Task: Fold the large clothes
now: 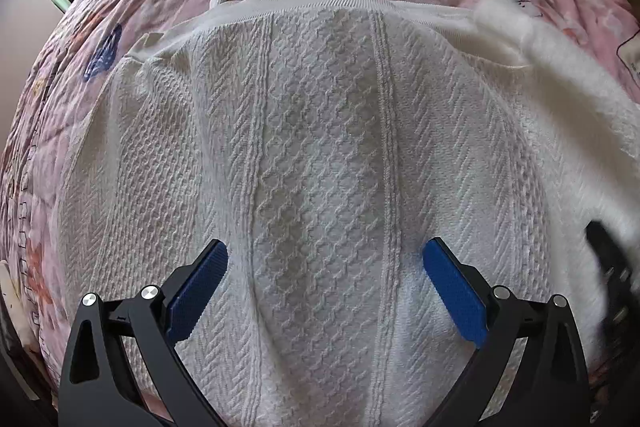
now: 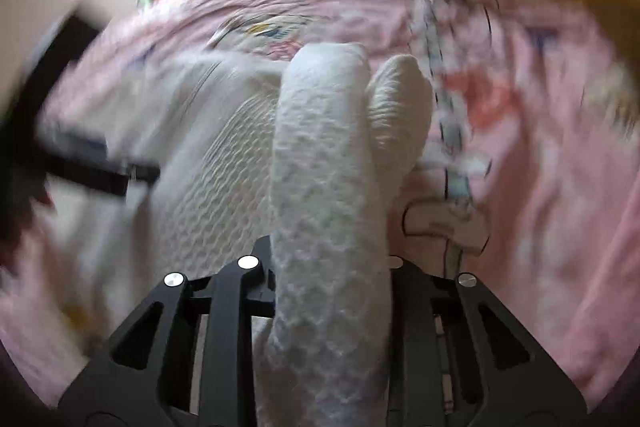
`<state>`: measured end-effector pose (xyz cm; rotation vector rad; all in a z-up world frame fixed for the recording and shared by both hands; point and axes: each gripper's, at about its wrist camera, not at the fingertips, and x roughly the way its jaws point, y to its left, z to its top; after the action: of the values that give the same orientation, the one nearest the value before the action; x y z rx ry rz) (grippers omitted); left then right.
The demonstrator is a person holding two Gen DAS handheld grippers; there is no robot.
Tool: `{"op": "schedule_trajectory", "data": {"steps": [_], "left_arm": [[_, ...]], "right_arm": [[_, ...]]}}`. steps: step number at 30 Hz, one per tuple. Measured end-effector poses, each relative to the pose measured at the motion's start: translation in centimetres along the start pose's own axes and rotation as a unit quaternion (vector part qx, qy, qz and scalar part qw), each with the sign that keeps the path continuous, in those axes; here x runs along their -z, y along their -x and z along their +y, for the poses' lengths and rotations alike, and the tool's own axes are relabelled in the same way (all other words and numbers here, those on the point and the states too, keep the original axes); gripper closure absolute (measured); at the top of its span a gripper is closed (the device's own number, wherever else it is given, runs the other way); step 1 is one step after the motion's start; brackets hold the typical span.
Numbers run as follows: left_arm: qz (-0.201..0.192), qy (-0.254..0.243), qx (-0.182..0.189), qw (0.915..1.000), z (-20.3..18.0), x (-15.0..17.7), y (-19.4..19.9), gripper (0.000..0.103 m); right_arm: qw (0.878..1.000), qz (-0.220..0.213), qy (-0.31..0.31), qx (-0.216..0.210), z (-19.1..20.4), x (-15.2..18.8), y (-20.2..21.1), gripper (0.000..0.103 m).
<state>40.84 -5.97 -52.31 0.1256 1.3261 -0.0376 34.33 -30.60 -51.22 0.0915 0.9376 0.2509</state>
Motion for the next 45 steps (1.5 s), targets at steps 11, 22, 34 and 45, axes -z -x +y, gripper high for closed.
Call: {"op": "schedule_trajectory", "data": {"steps": [11,22,34,45], "left_arm": [[-0.025,0.018,-0.006,0.9995,1.9,0.0,2.1,0.007],[0.080,0.084,0.008,0.9933,11.9,1.9,-4.3,0.007],[0.032,0.172,0.106,0.9789,12.3,0.6,-4.4,0.006],[-0.024,0.265,0.021,0.9637,14.8,3.7,-0.6,0.008]], "right_arm": [[0.956,0.065,-0.231,-0.169,-5.8,-3.8,1.9,0.084],[0.945,0.094,-0.273,-0.154,7.3,-11.2,3.7,0.084],[0.936,0.092,-0.289,-0.178,18.2,-17.2,1.3,0.087],[0.922,0.054,-0.312,-0.223,19.0,-22.0,3.0,0.092]]}}
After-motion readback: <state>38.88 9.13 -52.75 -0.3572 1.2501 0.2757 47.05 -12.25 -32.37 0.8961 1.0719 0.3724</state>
